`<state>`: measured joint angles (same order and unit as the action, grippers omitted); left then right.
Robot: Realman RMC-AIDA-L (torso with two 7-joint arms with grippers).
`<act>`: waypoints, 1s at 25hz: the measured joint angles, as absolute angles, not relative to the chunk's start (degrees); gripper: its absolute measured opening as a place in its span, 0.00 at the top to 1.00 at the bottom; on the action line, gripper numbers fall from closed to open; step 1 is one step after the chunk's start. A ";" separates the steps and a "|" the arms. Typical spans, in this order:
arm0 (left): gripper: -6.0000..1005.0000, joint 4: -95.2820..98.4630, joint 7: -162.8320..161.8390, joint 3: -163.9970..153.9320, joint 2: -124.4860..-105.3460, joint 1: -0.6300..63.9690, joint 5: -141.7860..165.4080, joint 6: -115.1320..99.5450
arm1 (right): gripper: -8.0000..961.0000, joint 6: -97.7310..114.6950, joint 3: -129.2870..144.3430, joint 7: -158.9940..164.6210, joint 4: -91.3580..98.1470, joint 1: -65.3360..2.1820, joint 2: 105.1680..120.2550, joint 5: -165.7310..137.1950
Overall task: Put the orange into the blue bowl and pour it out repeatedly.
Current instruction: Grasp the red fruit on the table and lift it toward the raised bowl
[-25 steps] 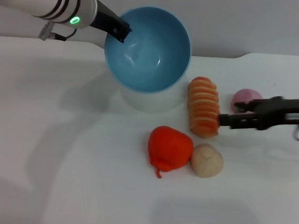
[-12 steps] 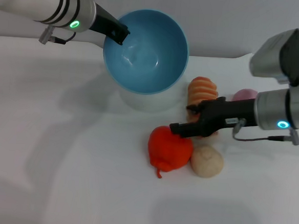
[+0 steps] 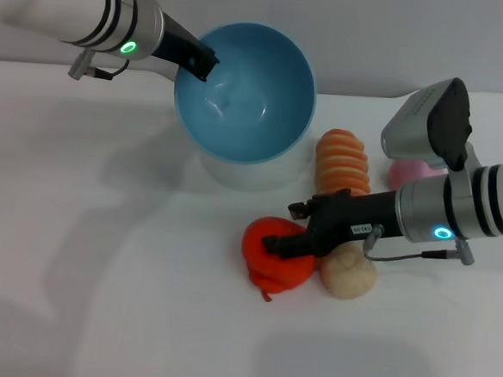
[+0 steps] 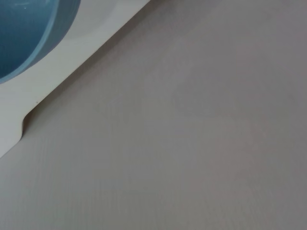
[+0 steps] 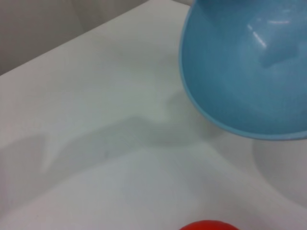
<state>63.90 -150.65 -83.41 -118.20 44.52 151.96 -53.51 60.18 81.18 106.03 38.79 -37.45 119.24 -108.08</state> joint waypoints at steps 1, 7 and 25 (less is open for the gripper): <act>0.99 63.89 -150.64 -83.41 -118.20 44.52 151.97 -53.50 | 0.21 60.14 81.40 106.03 38.35 -37.57 119.22 -108.06; 0.99 63.89 -150.51 -83.41 -118.21 44.37 152.02 -53.50 | 0.22 59.78 83.71 105.39 37.46 -37.95 119.09 -108.32; 0.99 63.73 -150.46 -83.40 -118.12 43.70 152.05 -54.01 | 0.81 61.25 84.15 104.86 43.36 -34.96 119.22 -107.16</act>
